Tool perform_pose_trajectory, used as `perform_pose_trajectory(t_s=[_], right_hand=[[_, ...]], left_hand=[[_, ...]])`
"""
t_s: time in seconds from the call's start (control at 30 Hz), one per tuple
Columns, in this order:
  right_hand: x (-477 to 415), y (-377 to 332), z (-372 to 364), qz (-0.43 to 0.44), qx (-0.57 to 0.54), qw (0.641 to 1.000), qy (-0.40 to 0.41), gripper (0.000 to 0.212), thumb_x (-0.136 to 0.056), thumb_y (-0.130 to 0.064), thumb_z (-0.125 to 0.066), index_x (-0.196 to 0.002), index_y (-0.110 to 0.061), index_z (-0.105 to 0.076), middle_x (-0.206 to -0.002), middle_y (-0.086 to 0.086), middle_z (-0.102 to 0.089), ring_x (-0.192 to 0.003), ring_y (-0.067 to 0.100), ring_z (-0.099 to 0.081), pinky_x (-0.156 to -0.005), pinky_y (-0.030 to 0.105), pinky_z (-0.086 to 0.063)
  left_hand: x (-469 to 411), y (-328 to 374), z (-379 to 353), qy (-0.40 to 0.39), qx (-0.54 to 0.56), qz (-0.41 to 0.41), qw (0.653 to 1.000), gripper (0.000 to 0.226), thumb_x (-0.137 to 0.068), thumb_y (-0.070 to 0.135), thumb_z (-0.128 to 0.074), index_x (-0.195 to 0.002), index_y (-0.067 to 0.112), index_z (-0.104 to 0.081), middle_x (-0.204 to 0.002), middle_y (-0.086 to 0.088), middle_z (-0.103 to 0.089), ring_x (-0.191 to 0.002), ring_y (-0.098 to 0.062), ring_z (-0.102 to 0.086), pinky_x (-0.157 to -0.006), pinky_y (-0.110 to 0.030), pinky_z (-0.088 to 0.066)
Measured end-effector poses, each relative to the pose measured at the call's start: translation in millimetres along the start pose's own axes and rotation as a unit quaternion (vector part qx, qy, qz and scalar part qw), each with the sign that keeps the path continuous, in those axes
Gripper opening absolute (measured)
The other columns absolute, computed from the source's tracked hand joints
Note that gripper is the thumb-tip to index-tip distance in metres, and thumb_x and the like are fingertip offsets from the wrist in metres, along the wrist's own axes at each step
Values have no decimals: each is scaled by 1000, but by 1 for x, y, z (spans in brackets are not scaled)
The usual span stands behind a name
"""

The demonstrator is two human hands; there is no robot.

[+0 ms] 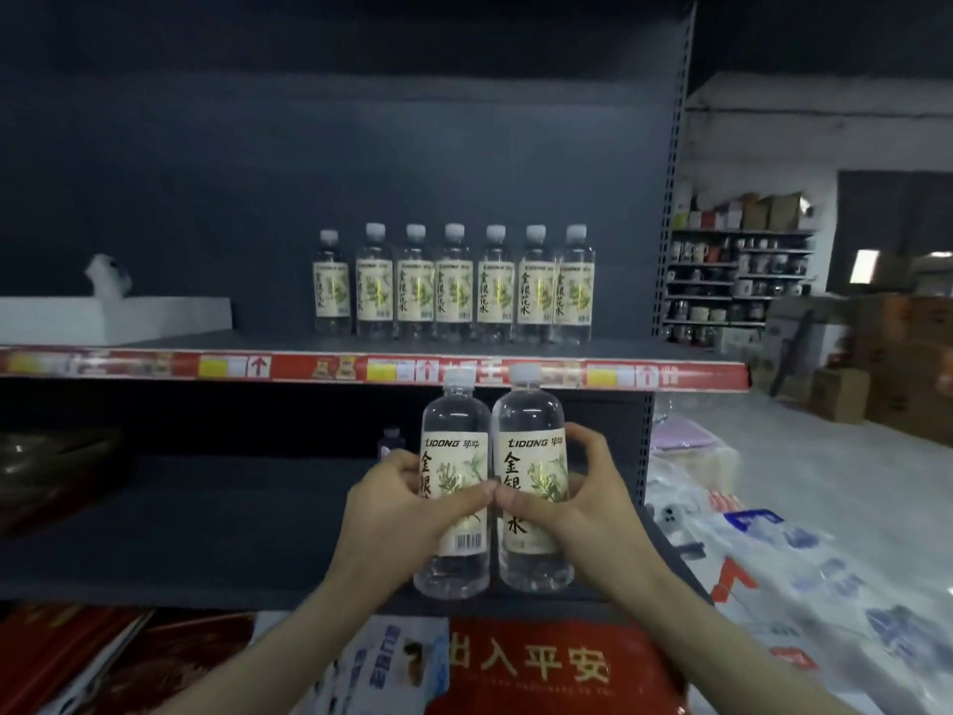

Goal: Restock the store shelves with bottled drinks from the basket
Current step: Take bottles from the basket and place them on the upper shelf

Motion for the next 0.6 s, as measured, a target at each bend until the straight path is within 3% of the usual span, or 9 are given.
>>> perform_pose_trajectory(t_s=[0.13,0.23,0.33,0.4,0.6], right_hand=[[-28,-33,4,37,7,999,4,91,-70,-30,-96,-138,-37,-35,-103,0,-80,-93,19,-78,-90,46,-61],[-55,-56,13,68,40,997,22,100,-63,-47,-97,-139,-41,-34,-115,-1,-76,-101,18,-76,-95,46,-59],[-84,-79,26,103,94,989,47,107,-55,-67,-93,-139,-48,-30,-130,-4,-69,-111,18,-71,-101,46,-55],[-103,-94,37,126,108,984,66,103,-58,-67,-91,-140,-47,-32,-128,-6,-69,-110,16,-71,-101,44,-55],[-156,-110,68,154,115,971,140,94,-64,-65,-85,-138,-41,-32,-129,-7,-67,-111,18,-69,-102,46,-54]], left_hand=[[-28,40,13,36,-6,-27,999,63,-57,58,-94,-102,24,-65,-87,10,-78,-75,-3,-75,-72,-33,-64],[-51,67,14,49,4,-47,998,72,-50,70,-91,-102,28,-62,-92,12,-73,-84,-8,-72,-81,-39,-62],[-75,91,9,53,30,-59,996,101,-47,74,-89,-124,18,-56,-108,4,-73,-99,-16,-70,-92,-44,-59],[-95,108,3,59,44,-55,996,116,-46,76,-88,-138,17,-48,-119,-2,-70,-109,-23,-67,-100,-47,-55],[-148,144,-29,66,92,-61,992,118,-53,67,-91,-148,18,-40,-140,-9,-60,-123,-31,-61,-108,-51,-47]])
Point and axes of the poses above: each hand's wrist, its own x-axis away from the middle knuckle, its own z-axis out of the back of the hand, y = z × x, the point moved 3 cm from there along -x, towards the middle knuckle
